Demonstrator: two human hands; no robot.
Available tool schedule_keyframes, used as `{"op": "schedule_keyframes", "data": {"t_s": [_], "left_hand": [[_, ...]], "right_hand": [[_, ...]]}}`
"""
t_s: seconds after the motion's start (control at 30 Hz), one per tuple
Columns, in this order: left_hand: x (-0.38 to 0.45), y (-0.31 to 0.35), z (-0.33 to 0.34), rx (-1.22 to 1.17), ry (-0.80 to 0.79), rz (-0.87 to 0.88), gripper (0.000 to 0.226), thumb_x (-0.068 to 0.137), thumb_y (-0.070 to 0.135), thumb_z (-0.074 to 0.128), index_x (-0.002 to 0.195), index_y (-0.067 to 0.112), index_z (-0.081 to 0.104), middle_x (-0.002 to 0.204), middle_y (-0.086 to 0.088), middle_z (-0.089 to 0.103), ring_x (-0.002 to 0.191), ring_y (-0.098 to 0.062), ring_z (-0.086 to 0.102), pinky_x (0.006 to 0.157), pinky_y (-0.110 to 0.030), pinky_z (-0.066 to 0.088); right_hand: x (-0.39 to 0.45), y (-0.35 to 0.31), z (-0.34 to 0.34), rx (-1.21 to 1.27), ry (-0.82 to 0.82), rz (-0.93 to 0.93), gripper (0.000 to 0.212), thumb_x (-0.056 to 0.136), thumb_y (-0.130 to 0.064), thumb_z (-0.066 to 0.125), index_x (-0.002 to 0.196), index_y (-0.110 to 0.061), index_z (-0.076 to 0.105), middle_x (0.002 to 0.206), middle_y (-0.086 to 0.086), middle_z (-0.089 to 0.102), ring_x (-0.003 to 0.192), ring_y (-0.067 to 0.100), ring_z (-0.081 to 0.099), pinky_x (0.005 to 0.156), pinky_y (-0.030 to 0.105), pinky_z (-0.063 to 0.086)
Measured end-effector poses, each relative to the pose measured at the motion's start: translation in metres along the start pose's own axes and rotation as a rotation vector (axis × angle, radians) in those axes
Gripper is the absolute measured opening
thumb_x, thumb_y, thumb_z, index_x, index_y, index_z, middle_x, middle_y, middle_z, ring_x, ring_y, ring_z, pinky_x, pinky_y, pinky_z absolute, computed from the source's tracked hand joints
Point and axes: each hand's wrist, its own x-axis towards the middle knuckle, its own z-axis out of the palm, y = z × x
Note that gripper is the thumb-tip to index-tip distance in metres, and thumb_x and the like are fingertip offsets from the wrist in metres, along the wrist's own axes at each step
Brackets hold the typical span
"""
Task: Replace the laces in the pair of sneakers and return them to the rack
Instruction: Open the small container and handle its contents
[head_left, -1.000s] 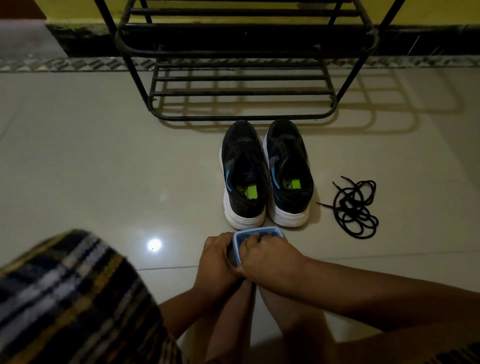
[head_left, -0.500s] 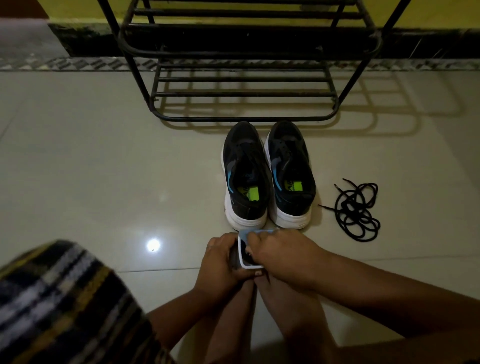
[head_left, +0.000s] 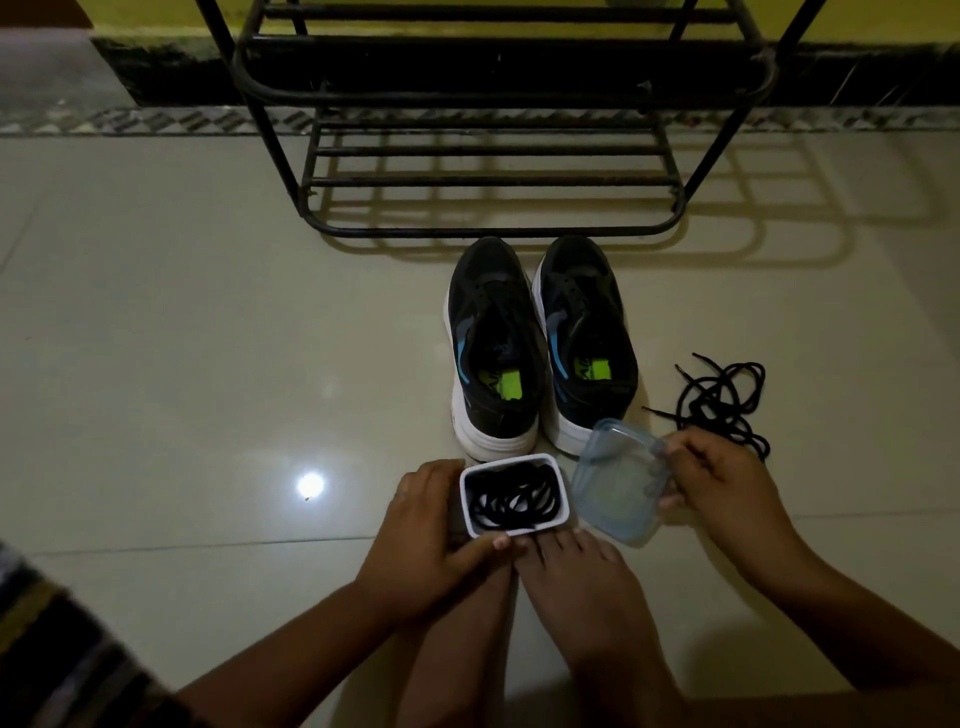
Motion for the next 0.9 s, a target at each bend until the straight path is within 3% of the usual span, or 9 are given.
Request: {"op": "schedule_keyframes", "data": {"t_s": [0.1,0.17,0.27,0.4,0.67,0.73,0.8,0.83,0.9], "left_hand": [[0.0,0.006,-0.008,0.074,0.115,0.022,0.065,0.077,0.065,0.05,0.124,0.019,0.05,0.121,0.006,0.05,0.108,-0.005,0.038,0.088,-0.02,0.033],[0.006,0.013,-0.01,0.204,0.114,0.124,0.044,0.08,0.051,0.052,0.115,0.024,0.056,0.112,0.006,0.059,0.098,-0.01,0.049,0.08,-0.022,0.04],[0.02,0.027,-0.007,0.44,0.001,0.162,0.037,0.078,0.044,0.054,0.109,0.026,0.064,0.098,0.007,0.068,0.081,-0.016,0.058,0.066,-0.028,0.046],[0.029,0.044,-0.001,0.642,-0.236,0.085,0.045,0.092,0.035,0.046,0.134,0.02,0.044,0.13,-0.001,0.054,0.111,-0.023,0.046,0.087,-0.032,0.033],[0.046,0.057,-0.005,0.908,-0.467,0.129,0.044,0.083,0.019,0.059,0.124,0.007,0.048,0.121,-0.013,0.055,0.111,-0.031,0.049,0.087,-0.034,0.035],[0.048,0.055,-0.006,0.925,-0.492,0.179,0.045,0.071,0.024,0.072,0.112,0.011,0.059,0.106,-0.01,0.064,0.096,-0.028,0.058,0.081,-0.031,0.037],[0.052,0.058,-0.008,0.898,-0.502,0.183,0.038,0.04,0.031,0.086,0.073,0.02,0.069,0.068,-0.001,0.066,0.063,-0.021,0.061,0.062,-0.026,0.042],[0.054,0.058,-0.008,0.88,-0.467,0.211,0.035,0.035,0.031,0.087,0.061,0.022,0.067,0.059,0.001,0.063,0.056,-0.019,0.059,0.058,-0.024,0.042],[0.053,0.058,-0.006,0.859,-0.497,0.182,0.019,0.065,0.026,0.077,0.081,0.019,0.068,0.082,-0.003,0.066,0.08,-0.023,0.062,0.073,-0.029,0.042]], "right_hand": [[0.0,0.016,0.002,0.264,0.011,0.265,0.019,0.096,-0.008,0.049,0.09,0.003,0.062,0.077,0.018,0.066,0.062,0.022,0.064,0.058,0.028,0.056],[-0.001,0.022,0.002,0.263,0.01,0.347,0.018,0.095,-0.007,0.049,0.092,0.005,0.061,0.072,0.018,0.063,0.058,0.024,0.061,0.053,0.026,0.054],[-0.003,0.029,-0.001,0.152,-0.029,0.436,0.02,0.095,-0.006,0.046,0.089,0.006,0.061,0.066,0.016,0.06,0.051,0.025,0.056,0.045,0.027,0.048],[-0.001,0.029,-0.006,0.005,-0.088,0.518,0.021,0.09,-0.008,0.047,0.079,0.004,0.06,0.056,0.015,0.058,0.044,0.022,0.049,0.044,0.024,0.037],[-0.009,0.022,-0.006,-0.014,-0.249,0.641,0.028,0.09,-0.013,0.047,0.071,0.003,0.059,0.052,0.016,0.056,0.035,0.021,0.048,0.042,0.021,0.032],[-0.012,0.022,-0.004,0.001,-0.287,0.676,0.027,0.089,-0.013,0.047,0.071,0.003,0.061,0.053,0.016,0.059,0.036,0.022,0.05,0.042,0.02,0.033],[-0.013,0.021,-0.005,-0.003,-0.319,0.689,0.029,0.089,-0.016,0.047,0.072,0.002,0.061,0.054,0.016,0.06,0.036,0.022,0.05,0.04,0.019,0.034],[-0.012,0.02,-0.005,-0.019,-0.333,0.687,0.031,0.091,-0.018,0.048,0.072,0.002,0.062,0.054,0.016,0.061,0.036,0.021,0.05,0.039,0.018,0.034],[-0.012,0.018,-0.006,-0.073,-0.351,0.662,0.037,0.093,-0.024,0.049,0.071,0.002,0.062,0.052,0.015,0.059,0.034,0.021,0.048,0.037,0.017,0.033]]}}
